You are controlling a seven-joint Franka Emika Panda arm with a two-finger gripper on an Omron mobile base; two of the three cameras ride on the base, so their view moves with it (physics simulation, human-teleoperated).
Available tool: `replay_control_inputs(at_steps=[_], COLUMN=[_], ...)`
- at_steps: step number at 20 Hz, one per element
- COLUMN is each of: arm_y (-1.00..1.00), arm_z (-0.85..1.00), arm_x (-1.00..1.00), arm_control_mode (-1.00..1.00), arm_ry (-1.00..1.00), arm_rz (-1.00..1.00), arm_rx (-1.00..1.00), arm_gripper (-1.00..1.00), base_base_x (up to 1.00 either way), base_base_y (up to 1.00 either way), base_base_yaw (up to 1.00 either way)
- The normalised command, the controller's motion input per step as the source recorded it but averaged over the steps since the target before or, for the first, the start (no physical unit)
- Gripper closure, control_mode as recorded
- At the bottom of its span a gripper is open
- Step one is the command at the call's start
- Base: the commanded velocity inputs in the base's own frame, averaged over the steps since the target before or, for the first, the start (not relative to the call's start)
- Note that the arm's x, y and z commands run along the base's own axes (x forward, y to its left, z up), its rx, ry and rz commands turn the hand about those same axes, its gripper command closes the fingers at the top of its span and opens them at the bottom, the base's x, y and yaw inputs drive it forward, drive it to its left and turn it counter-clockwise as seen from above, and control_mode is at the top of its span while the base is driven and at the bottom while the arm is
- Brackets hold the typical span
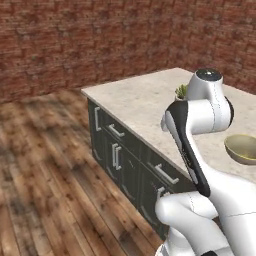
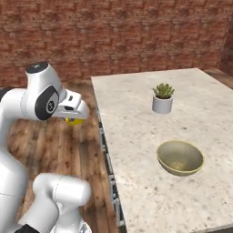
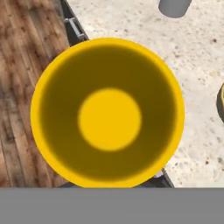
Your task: Clear the mugs and bowl far away from the sink.
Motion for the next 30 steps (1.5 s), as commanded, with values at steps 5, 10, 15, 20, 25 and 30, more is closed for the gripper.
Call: replay_control_inputs(at_steps=[5, 10, 15, 20, 25, 30], arm_y=[0.00, 0.00, 0.00, 0.00, 0.00, 0.00], arm_z=[0.00, 0.00, 0.00, 0.00, 0.00, 0.00], arm_x=[0.00, 0.00, 0.00, 0.00, 0.00, 0.00], arm_control_mode=[1.00, 1.00, 1.00, 1.00, 1.00, 1.00], arm_ry=[0.00, 0.00, 0.00, 0.00, 0.00, 0.00], arm_rz=[0.00, 0.00, 0.00, 0.00, 0.00, 0.00], arm_rx=[0.00, 0.00, 0.00, 0.00, 0.00, 0.00], arm_gripper=[1.00, 1.00, 1.00, 1.00, 1.00, 1.00], base_base_x=[0.10, 0.08, 0.05, 0.00, 0.00, 0.16], base_base_y=[-0.80, -0.46, -0.51, -0.13, 0.01, 0.06], base_base_yaw=[-0.54, -0.85, -0.83, -0.95, -0.99, -0.94])
